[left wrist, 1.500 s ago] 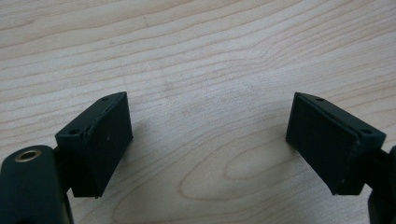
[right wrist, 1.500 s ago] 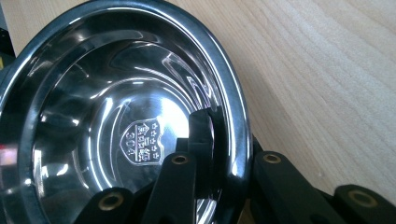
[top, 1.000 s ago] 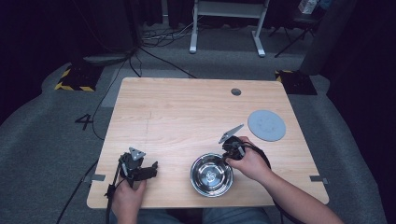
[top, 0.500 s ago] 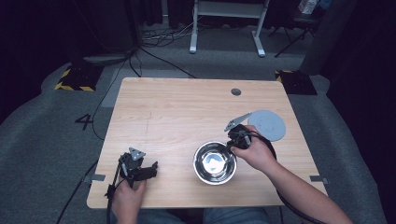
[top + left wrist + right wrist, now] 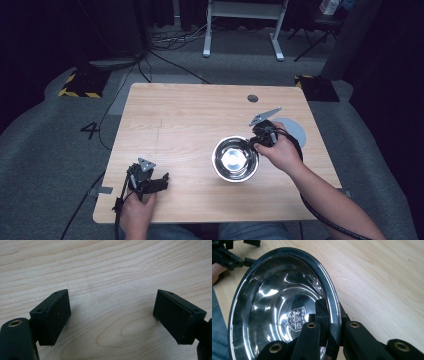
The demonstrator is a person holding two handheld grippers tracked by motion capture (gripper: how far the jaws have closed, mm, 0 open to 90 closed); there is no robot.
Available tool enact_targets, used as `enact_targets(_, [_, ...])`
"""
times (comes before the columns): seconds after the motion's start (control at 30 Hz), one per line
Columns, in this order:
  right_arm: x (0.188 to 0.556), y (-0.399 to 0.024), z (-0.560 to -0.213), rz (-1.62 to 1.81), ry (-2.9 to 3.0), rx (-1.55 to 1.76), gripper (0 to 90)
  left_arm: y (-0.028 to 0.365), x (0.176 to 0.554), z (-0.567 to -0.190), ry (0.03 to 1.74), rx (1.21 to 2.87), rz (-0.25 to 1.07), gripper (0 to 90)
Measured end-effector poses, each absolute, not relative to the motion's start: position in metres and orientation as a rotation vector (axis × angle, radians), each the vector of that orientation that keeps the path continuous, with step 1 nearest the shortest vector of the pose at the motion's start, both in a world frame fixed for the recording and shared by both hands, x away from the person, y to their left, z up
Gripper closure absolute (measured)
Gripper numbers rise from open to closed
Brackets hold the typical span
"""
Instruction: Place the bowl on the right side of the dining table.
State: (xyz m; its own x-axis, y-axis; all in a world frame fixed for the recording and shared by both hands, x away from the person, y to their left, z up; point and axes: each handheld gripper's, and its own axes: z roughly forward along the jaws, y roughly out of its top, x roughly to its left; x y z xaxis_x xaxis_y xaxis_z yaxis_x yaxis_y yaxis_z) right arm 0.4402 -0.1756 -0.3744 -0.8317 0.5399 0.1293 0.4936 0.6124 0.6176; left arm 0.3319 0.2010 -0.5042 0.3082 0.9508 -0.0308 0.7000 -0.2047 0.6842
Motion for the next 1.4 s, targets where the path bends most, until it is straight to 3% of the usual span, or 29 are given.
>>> enact_targets(1.4, [0.523,-0.279,-0.323,1.075,2.382,1.241,86.8,0.201,0.332,-0.504,1.458,1.981,0.544,14.7])
